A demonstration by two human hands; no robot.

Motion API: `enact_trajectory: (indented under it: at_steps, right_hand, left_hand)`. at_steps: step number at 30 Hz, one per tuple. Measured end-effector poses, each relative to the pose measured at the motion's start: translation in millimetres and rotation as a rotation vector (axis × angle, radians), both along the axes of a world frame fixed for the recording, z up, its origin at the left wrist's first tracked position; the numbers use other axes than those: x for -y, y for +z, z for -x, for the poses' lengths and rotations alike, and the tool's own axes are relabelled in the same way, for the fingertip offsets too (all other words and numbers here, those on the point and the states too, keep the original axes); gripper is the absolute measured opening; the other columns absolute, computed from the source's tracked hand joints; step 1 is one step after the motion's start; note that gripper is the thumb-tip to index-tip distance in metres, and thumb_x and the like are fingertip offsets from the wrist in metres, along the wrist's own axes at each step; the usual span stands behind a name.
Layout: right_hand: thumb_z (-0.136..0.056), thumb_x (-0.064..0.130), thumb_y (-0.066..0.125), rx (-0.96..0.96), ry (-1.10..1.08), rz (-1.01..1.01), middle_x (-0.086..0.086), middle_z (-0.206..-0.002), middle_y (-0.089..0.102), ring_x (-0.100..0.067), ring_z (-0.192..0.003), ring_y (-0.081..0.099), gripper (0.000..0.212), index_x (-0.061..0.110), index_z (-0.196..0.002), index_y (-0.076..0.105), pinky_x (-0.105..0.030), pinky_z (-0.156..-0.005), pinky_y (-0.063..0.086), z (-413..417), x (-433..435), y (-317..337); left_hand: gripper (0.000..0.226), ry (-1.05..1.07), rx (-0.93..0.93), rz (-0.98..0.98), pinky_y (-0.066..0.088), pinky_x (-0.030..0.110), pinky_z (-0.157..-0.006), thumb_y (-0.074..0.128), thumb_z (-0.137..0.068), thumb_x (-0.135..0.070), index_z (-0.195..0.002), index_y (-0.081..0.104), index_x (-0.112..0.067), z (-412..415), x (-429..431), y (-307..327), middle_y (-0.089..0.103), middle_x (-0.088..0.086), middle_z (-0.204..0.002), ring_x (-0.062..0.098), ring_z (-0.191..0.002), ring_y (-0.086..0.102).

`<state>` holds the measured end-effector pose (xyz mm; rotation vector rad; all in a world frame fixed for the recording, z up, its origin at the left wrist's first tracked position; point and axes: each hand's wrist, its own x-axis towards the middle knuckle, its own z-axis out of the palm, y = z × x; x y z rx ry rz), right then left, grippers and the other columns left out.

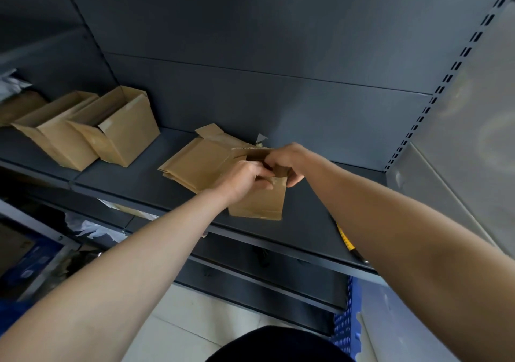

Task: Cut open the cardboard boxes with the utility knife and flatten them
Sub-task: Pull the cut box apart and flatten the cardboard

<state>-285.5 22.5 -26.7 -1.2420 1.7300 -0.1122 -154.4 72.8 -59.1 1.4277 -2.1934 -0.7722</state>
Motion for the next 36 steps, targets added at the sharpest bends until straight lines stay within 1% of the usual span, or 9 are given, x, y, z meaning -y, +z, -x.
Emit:
enact_trajectory:
  at_steps: [2,5,7,11,17,25,29,32,36]
  right_hand:
    - [-0.094,0.011,0.047,0.070,0.014,-0.043,-0.015,-0.109,0.062,-0.031,-0.106,0.064,0.015,0.005,-0.107,0.053,-0.041,-0.092,0.054,6,-3,12]
    - [-0.093,-0.002,0.039,0.084,-0.033,-0.068,-0.024,-0.123,0.056,-0.036,-0.109,0.062,0.034,0.000,-0.127,0.045,-0.044,-0.094,0.052,18,-3,17]
    - [-0.091,-0.006,0.037,0.078,-0.054,-0.069,-0.027,-0.126,0.052,-0.040,-0.108,0.062,0.047,0.000,-0.137,0.036,-0.047,-0.093,0.052,22,-4,17]
    - [-0.091,-0.011,0.033,0.079,-0.048,-0.074,-0.028,-0.128,0.052,-0.041,-0.111,0.060,0.049,-0.003,-0.139,0.034,-0.049,-0.094,0.051,24,-6,19]
    - [-0.089,-0.021,0.028,-0.026,-0.046,-0.053,-0.026,-0.142,0.038,-0.046,-0.120,0.051,0.056,-0.003,-0.142,0.036,-0.054,-0.092,0.050,35,-5,25]
    - [-0.087,0.047,0.056,0.444,-0.159,-0.242,-0.017,-0.139,0.039,-0.054,-0.133,0.029,0.068,0.005,-0.138,0.042,-0.065,-0.099,0.034,56,-2,42]
    - [-0.083,0.037,0.069,0.252,-0.242,-0.090,-0.017,-0.132,0.046,-0.040,-0.120,0.046,0.062,0.013,-0.135,0.045,-0.056,-0.100,0.042,47,-2,38]
    - [-0.064,0.046,0.081,0.270,-0.282,-0.080,-0.014,-0.130,0.047,-0.036,-0.114,0.048,0.078,0.020,-0.131,0.049,-0.047,-0.094,0.044,52,-3,39]
    - [-0.071,0.068,0.065,0.275,-0.235,-0.178,-0.016,-0.138,0.043,-0.040,-0.133,0.031,0.077,0.012,-0.123,0.052,-0.054,-0.108,0.028,57,-8,42]
  left_hand:
    - [0.017,0.073,-0.170,-0.093,0.045,0.026,-0.091,0.071,-0.084,-0.021,-0.098,0.075,-0.012,1,-2,8,0.067,-0.004,-0.099,0.008,-0.094,0.058]
    - [0.025,0.417,-0.123,0.046,0.048,0.035,-0.075,0.064,-0.089,-0.033,-0.081,0.067,-0.010,-2,8,12,0.061,0.000,-0.089,0.017,-0.083,0.057]
    - [0.024,0.614,0.052,-0.036,0.050,0.040,-0.085,0.065,-0.088,-0.033,-0.099,0.062,-0.011,-10,19,9,0.059,0.004,-0.112,0.022,-0.099,0.057]
    - [0.087,0.558,0.033,-0.439,0.045,0.040,-0.098,0.077,-0.076,-0.040,-0.143,0.032,-0.007,-11,24,13,0.043,0.011,-0.141,0.030,-0.125,0.046]
    - [0.031,0.516,-0.119,-0.477,0.059,0.037,-0.068,0.055,-0.093,-0.015,-0.121,0.050,-0.003,-13,24,12,0.060,0.015,-0.105,0.028,-0.092,0.063]
    - [0.026,0.669,-0.484,-0.492,0.057,0.036,-0.068,0.041,-0.099,-0.012,-0.124,0.049,-0.008,-18,30,11,0.059,0.014,-0.115,0.027,-0.098,0.060]
    - [0.016,0.663,-0.766,-0.514,0.058,0.042,-0.075,0.038,-0.098,-0.001,-0.100,0.053,-0.005,-13,26,16,0.059,0.013,-0.095,0.028,-0.091,0.062]
    - [0.017,0.689,-0.832,-0.528,0.057,0.040,-0.066,0.038,-0.098,0.000,-0.110,0.050,-0.003,-17,24,15,0.055,0.013,-0.101,0.029,-0.093,0.059]
    - [0.020,0.685,-0.795,-0.558,0.056,0.038,-0.060,0.037,-0.098,0.000,-0.112,0.051,-0.003,-28,25,12,0.056,0.017,-0.109,0.028,-0.092,0.059]
